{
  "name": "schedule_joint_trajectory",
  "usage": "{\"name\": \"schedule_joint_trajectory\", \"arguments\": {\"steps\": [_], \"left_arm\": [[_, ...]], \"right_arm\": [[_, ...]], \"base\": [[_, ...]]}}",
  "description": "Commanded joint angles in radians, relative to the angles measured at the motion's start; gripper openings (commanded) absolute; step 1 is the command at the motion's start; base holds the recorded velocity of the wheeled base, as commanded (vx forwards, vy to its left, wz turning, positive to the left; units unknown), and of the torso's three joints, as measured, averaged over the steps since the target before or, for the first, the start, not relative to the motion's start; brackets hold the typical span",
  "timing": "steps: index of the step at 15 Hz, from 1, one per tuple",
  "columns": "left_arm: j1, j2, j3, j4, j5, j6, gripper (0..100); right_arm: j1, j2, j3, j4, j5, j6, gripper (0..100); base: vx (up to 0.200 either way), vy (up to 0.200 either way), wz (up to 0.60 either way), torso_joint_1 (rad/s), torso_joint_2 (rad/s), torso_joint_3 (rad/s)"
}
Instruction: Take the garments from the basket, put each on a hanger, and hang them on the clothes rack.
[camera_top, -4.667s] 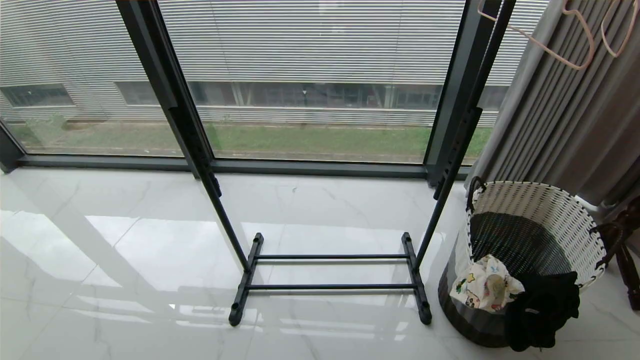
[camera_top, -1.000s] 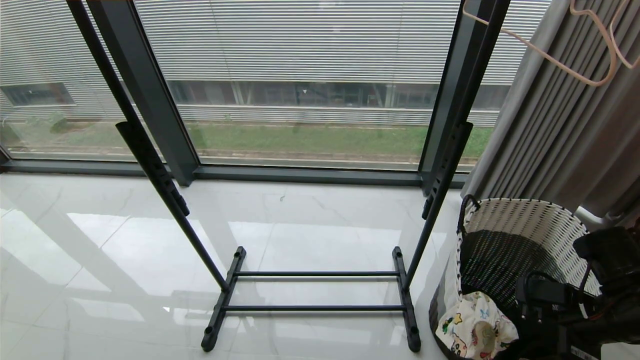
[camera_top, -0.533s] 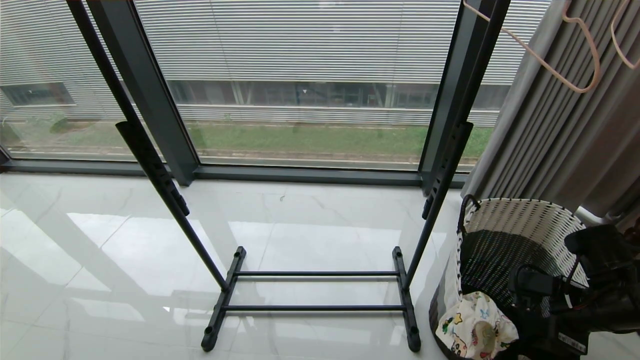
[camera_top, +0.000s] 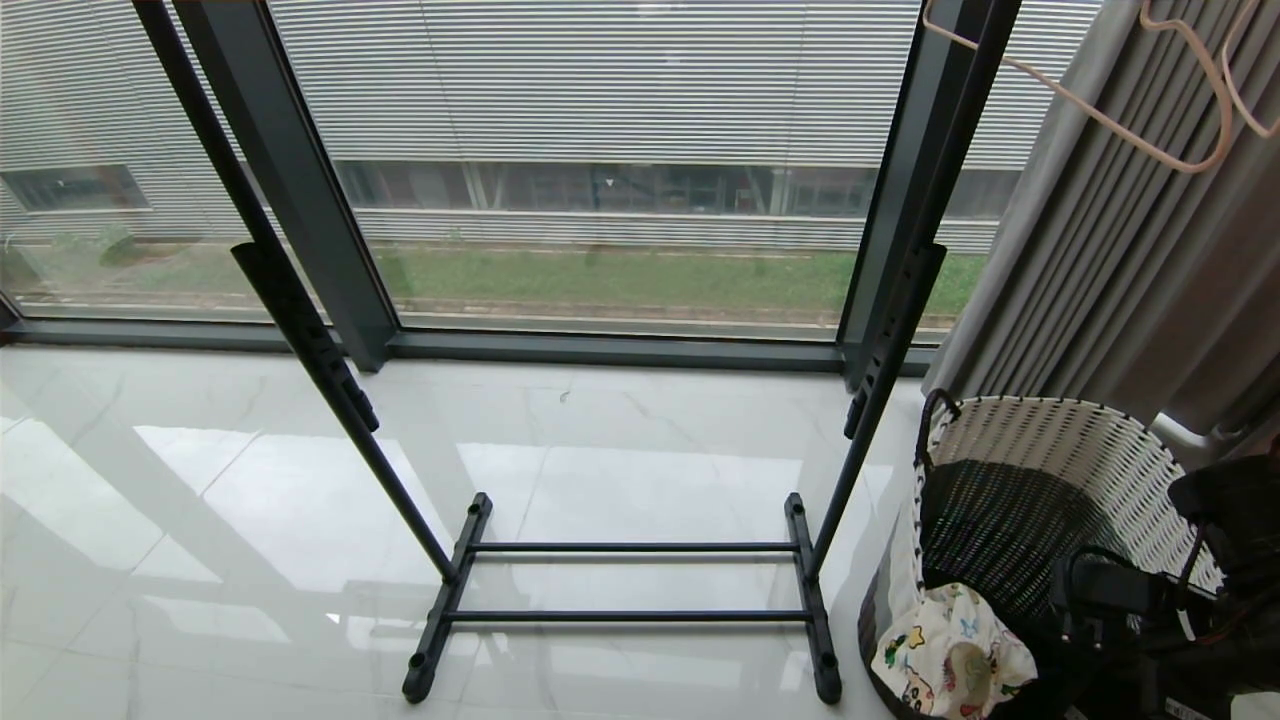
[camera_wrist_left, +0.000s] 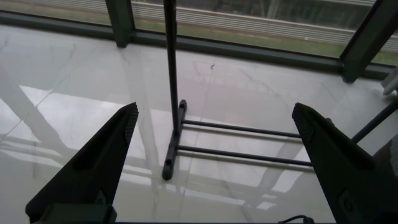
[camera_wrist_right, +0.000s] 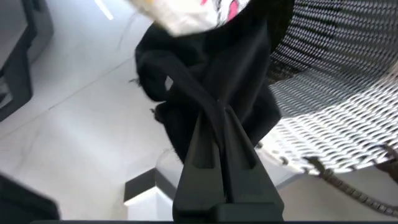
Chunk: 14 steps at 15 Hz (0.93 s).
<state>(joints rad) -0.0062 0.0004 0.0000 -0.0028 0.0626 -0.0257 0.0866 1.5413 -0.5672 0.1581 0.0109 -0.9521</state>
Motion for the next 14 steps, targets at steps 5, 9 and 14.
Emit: {"name": "schedule_joint_trajectory", "arguments": {"steps": [5, 9, 14], "left_arm": [[0.0, 0.0, 0.0, 0.0, 0.0, 0.0, 100], [0.0, 0.0, 0.0, 0.0, 0.0, 0.006, 100], [0.0, 0.0, 0.0, 0.0, 0.0, 0.003, 100]], "right_arm": [[-0.11, -0.483, -0.214, 0.706, 0.067, 0.003, 0], [-0.108, -0.595, -0.438, 1.072, 0.104, -0.002, 0], [-0.082, -0.613, -0.528, 1.152, 0.113, -0.007, 0]], "base": [[0.0, 0.0, 0.0, 0.0, 0.0, 0.0], [0.0, 0.0, 0.0, 0.0, 0.0, 0.0], [-0.16, 0.0, 0.0, 0.004, 0.0, 0.001]]}}
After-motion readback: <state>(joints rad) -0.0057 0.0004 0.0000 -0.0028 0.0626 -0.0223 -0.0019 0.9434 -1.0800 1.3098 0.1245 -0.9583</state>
